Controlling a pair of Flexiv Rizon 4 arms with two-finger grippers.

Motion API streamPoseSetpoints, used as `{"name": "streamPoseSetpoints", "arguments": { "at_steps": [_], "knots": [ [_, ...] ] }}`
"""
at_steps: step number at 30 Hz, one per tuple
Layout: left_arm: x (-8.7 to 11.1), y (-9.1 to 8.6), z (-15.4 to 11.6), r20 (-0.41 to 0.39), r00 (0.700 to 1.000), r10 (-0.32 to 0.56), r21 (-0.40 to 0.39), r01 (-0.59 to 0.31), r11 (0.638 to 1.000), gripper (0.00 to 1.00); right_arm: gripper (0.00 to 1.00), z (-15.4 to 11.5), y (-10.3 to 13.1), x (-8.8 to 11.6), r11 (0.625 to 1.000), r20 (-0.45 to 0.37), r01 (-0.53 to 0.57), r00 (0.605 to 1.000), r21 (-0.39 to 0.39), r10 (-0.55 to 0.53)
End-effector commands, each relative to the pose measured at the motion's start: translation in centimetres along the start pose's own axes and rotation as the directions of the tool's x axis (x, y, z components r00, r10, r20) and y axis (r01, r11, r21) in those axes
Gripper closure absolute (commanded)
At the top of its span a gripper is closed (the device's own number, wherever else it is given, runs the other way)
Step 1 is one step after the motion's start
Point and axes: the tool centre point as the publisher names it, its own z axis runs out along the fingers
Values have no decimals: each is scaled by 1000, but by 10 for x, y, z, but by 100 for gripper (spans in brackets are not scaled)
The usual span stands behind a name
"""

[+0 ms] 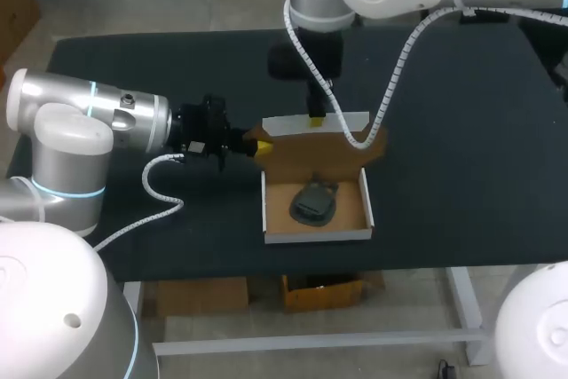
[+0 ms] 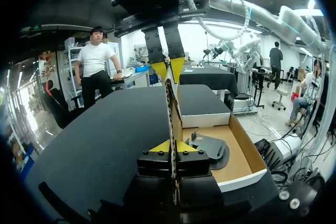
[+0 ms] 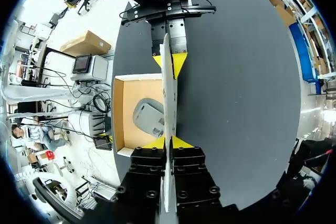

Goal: Assemble the packaging by folding the flat box into shape, placing the metal phone stand inside, and closing the box properly

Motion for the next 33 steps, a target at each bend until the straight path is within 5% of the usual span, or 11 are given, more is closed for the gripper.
{"name": "streamPoseSetpoints", "arguments": {
  "at_steps": [1, 3, 4, 5, 6, 8, 9, 33],
  "knots": [
    [0, 0, 0, -1, 1000, 1, 2, -1, 1000, 100, 100, 0, -2, 4, 1000, 13, 2, 1000, -5, -2],
    [0, 0, 0, -1, 1000, 1, 2, -1, 1000, 100, 100, 0, -2, 5, 1000, 11, 3, 1000, -7, -3],
    [0, 0, 0, -1, 1000, 1, 2, -1, 1000, 100, 91, 0, -2, 5, 1000, 10, 4, 1000, -9, -4],
    [0, 0, 0, -1, 1000, 1, 2, -1, 1000, 100, 73, -1, -2, 5, 1000, 10, 5, 1000, -10, -5],
    [0, 0, 0, -1, 1000, 1, 2, -1, 1000, 100, 36, -1, -3, 6, 1000, 10, 6, 1000, -12, -6],
    [0, 0, 0, -1, 1000, 1, 2, -1, 1000, 100, 4, -2, -3, 6, 1000, 11, 8, 1000, -16, -7],
    [0, 0, 0, -1, 1000, 1, 2, -1, 1000, 100, 0, -3, -3, 7, 1000, 12, 9, 1000, -21, -8],
    [0, 0, 0, -1, 1000, 1, 2, -1, 1000, 100, 0, -61, -25, 7, 980, 135, -59, 987, -193, 86]
  ]
}}
